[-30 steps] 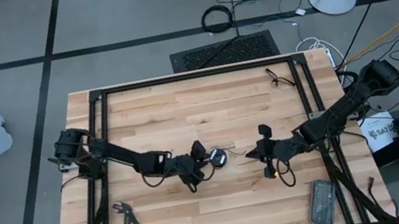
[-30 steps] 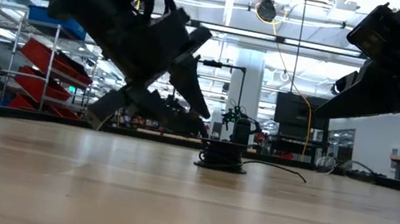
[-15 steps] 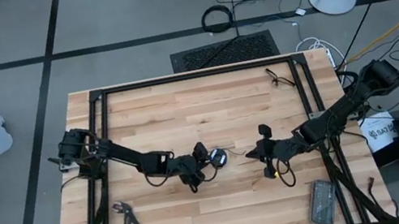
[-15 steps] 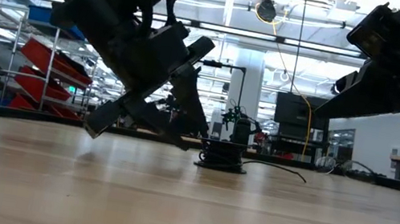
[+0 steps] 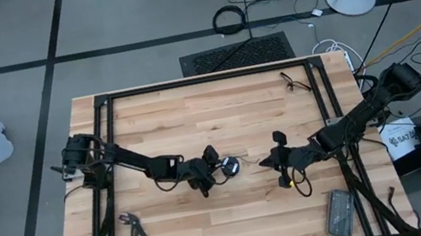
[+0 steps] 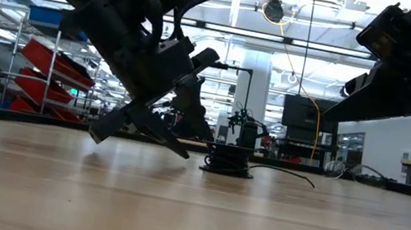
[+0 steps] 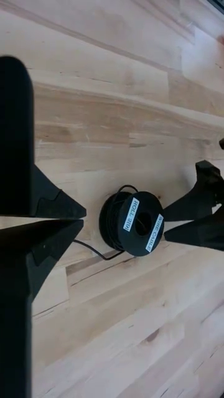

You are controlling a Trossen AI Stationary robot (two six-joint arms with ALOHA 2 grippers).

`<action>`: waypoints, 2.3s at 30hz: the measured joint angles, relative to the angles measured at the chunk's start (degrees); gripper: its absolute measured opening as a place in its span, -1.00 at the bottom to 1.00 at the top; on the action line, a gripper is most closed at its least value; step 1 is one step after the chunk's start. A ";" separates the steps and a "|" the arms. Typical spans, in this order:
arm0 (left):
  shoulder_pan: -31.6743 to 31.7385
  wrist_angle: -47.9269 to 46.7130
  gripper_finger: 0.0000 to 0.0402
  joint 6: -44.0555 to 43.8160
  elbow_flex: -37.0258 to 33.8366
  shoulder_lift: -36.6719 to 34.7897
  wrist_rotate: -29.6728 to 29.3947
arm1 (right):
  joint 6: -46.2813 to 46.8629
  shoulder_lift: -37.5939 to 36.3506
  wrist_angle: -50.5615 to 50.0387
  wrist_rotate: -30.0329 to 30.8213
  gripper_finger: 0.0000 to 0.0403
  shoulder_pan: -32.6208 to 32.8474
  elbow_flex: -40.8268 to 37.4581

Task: Coil cords
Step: Uncoil the black wire from the black spool

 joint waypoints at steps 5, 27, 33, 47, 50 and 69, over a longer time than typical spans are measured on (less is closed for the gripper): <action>0.81 0.03 -0.09 0.24 0.00 0.00 0.74 | -0.11 0.00 0.00 0.00 -1.00 0.00 0.00; 0.51 4.92 -0.09 8.95 0.00 0.00 1.55 | -0.13 0.00 -0.20 0.00 -1.00 0.00 0.00; 0.51 5.12 -0.09 8.98 0.00 0.00 2.73 | -0.15 0.00 -0.20 0.04 -1.00 0.01 0.00; 0.51 7.92 -0.09 8.95 0.00 0.00 4.12 | -0.37 0.02 -0.22 1.55 -1.00 0.00 0.00; 0.51 7.92 -0.09 8.93 0.00 0.00 5.51 | -0.37 0.02 -0.22 1.53 -1.00 0.00 0.00; 0.51 7.86 -0.51 10.26 0.00 0.00 6.66 | -0.37 0.04 -0.22 1.54 -1.00 0.00 0.00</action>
